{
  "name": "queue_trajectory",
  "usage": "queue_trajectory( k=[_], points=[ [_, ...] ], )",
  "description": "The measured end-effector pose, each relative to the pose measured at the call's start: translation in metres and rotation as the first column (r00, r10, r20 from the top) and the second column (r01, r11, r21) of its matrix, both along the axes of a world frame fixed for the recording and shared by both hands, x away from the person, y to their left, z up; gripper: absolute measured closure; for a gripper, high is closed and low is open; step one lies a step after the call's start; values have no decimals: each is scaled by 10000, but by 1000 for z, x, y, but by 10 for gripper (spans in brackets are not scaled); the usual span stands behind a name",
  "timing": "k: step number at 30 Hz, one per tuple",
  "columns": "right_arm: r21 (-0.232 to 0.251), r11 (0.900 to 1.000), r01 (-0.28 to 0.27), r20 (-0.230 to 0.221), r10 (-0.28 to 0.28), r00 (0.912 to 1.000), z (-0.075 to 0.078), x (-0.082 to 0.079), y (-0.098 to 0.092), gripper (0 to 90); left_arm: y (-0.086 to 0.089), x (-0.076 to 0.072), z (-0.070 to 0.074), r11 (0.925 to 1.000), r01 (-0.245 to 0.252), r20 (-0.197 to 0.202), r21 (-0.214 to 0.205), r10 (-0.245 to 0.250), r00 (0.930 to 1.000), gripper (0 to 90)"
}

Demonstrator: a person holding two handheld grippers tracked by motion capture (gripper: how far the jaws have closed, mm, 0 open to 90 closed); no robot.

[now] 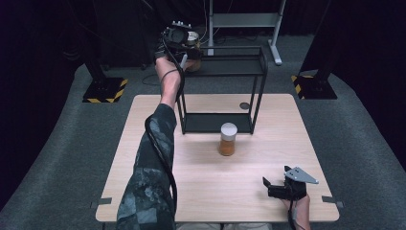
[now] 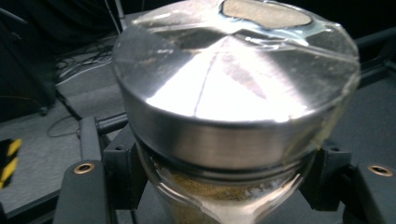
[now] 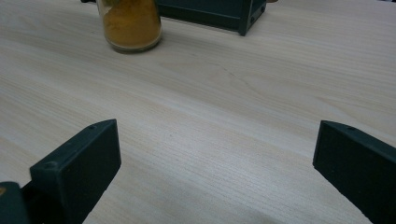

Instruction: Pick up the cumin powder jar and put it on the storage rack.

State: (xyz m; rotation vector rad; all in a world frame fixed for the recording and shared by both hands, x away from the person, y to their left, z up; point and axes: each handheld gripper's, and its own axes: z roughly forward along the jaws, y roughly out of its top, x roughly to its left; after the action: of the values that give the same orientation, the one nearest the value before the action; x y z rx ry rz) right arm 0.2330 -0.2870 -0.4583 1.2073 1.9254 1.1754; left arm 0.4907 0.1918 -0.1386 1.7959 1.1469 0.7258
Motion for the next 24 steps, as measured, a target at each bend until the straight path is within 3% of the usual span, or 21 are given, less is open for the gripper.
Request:
queue_trajectory(
  k=[1,3,5,10,12,14,17,19,21,22,24],
  points=[
    [-16,10000,6,-26,-6,10000,0,1,0,0,0,-6,-2,9996,-216,267,-154,220,9994,160],
    [-25,10000,2,-23,-2,10000,0,0,1,0,4,-15,-2,9982,-310,472,-518,334,9983,119],
    [-26,10000,4,6,-4,10000,0,0,0,0,1,-25,2,9985,-525,598,-158,533,9968,6],
    [-66,10000,30,-1,-30,10000,0,0,2,0,9,-58,2,9991,-417,1018,109,404,9940,0],
    [-134,9999,1,-41,-2,10000,1,1,2,0,14,-75,-1,9983,-40,1091,581,-23,9940,0],
    [-153,9999,0,-51,-1,10000,1,1,3,0,20,-90,-9,9967,307,1198,755,-396,9920,0],
    [-78,10000,-15,-42,14,10000,1,1,1,0,26,-118,-32,9872,877,1234,1331,-1043,9869,0],
    [-14,10000,-7,-38,7,10000,0,1,0,0,22,-139,-50,9688,1039,1170,2249,-1327,9842,0],
    [-6,10000,-24,-32,24,10000,0,1,0,0,26,-161,-78,9558,1233,1341,2668,-1635,9774,0],
    [-12,10000,-26,-39,26,10000,0,1,0,0,27,-173,-92,9535,1186,1374,2769,-1614,9773,0],
    [-38,10000,-19,-47,19,10000,1,1,1,0,32,-196,-128,9573,1129,1444,2663,-1554,9772,1]
  ],
)
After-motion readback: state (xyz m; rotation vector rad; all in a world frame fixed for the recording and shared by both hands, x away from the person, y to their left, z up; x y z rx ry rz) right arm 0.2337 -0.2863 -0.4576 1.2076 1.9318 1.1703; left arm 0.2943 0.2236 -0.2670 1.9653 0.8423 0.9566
